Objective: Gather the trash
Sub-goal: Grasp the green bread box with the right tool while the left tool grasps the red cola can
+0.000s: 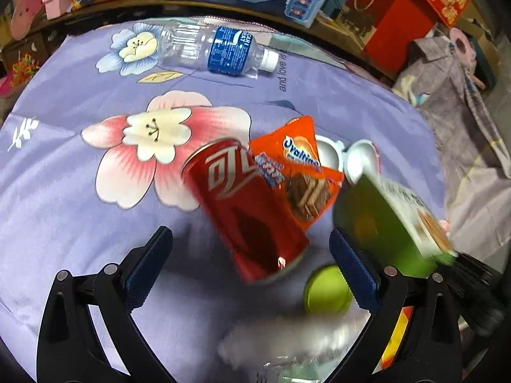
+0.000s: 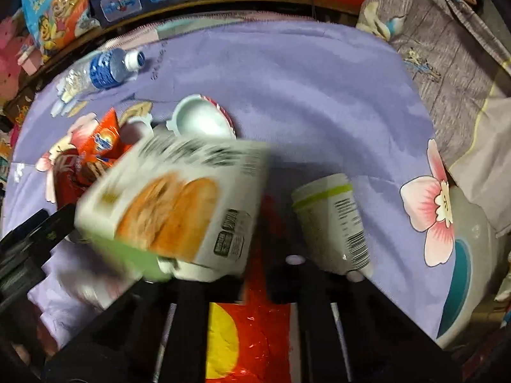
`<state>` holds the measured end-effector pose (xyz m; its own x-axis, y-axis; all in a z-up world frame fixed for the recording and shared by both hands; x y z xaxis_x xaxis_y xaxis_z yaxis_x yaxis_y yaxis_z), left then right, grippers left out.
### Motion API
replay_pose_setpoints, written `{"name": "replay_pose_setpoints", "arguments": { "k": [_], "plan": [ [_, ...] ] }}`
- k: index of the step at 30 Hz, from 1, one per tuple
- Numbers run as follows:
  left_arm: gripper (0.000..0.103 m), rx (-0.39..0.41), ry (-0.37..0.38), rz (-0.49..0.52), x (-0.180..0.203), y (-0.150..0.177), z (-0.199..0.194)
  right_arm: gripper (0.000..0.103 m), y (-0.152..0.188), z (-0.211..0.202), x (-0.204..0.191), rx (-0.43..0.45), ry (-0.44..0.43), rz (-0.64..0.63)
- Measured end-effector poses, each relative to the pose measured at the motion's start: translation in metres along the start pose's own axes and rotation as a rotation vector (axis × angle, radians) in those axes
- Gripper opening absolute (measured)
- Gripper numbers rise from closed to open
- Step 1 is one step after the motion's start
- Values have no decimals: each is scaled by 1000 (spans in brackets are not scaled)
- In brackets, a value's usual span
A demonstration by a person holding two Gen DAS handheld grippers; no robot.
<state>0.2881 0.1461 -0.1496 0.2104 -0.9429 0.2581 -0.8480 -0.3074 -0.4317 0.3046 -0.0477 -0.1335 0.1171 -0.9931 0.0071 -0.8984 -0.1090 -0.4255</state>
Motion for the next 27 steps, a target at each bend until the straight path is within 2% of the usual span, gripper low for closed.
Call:
{"name": "replay_pose_setpoints", "arguments": {
  "k": [1,4,5,9,12,15,18,22,27],
  "plan": [
    [95,-3,-12,-1,1,-2,5,7,-2,-4,1,10,-1,-4],
    [67,-42,-16,0,1,1,19,6,-4,-13,7,27,-2,-9],
    [65,-41,-10,0,-1,2,20,7,-3,-13,8,26,-2,-10],
    [63,-10,-42,47,-12,9,9,6,0,-10,11,11,-18,-9],
    [63,-4,-60,35,-26,12,2,6,0,-12,8,13,-75,9],
    [63,-3,-28,8,-35,18,-8,6,1,-26,10,38,-107,11],
    [62,-10,-22,32,-37,28,-18,6,4,-38,16,49,-128,22],
    [62,-14,25,41,-30,44,-33,6,11,-55,28,68,-147,43],
    [61,50,64,118,5,45,-70,6,19,-75,60,101,-142,97]
  ]
}}
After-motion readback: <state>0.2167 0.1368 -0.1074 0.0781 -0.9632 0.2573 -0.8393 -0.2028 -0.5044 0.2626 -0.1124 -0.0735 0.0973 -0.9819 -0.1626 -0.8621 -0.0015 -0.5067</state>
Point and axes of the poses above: each gripper's, at about its wrist camera, not at the fingertips, and z roughly the way its jaws point, x to its right, y to its underside, the point moved 9 cm from there along z, roughly the way its jaws point, and after that the axes turned 1 degree about -z, right-handed, at the moved point
